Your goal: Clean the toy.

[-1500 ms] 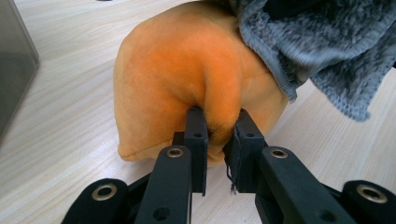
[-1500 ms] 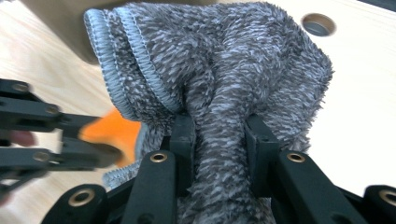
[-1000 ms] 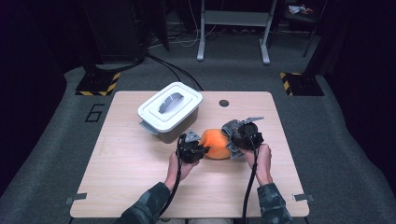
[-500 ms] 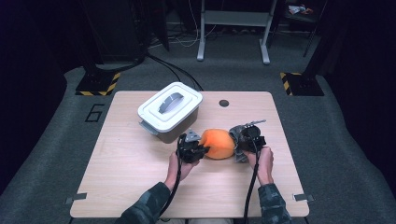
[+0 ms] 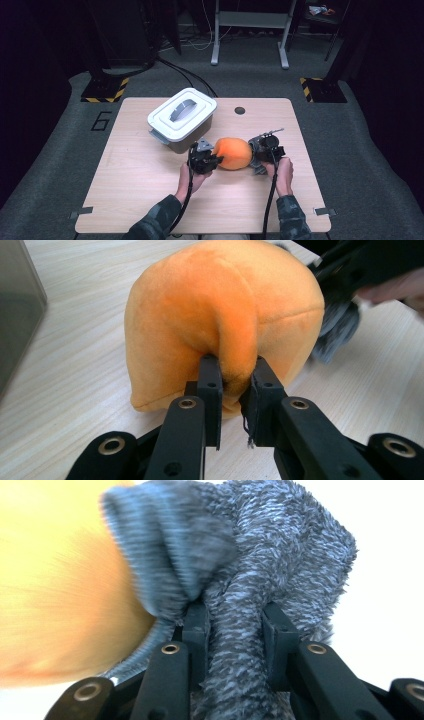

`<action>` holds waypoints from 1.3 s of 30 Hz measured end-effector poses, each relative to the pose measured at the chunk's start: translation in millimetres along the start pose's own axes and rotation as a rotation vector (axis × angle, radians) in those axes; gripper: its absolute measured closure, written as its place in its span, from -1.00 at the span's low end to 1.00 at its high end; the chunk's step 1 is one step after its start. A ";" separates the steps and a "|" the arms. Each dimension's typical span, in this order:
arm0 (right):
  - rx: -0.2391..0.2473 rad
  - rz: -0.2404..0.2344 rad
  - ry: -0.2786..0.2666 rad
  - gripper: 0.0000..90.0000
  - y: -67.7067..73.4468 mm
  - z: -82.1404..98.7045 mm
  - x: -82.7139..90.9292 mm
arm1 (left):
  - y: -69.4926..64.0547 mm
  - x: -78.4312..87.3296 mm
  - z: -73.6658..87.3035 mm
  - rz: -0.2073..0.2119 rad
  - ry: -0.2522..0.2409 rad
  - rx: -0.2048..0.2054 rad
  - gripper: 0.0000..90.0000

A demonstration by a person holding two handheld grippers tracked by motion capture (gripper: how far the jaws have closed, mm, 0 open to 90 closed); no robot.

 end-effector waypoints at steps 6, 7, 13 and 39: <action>0.077 0.009 -0.136 0.54 20.5 -15.4 53.9 | -0.1 -0.6 -0.6 -0.004 -0.006 0.005 0.75; 0.093 -0.007 -0.152 0.54 27.7 -17.4 60.5 | 0.5 -0.3 -0.4 -0.003 -0.004 0.005 0.75; 0.183 -0.056 -0.118 0.54 57.1 -18.4 52.3 | 2.7 -0.9 -0.3 -0.010 -0.004 0.012 0.73; 0.142 -0.077 -0.140 0.54 51.2 -26.7 44.8 | 6.2 -15.8 0.8 -0.117 0.016 -0.106 0.43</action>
Point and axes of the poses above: each handheld gripper's, and its own axes: x roughly backward along the jaws, z roughly out of its underside, y roughly to its left, the point moved 6 cm from there along -x, roughly forward along the jaws, and after that the axes turned 5 degrees about y, right-handed, at the moved point
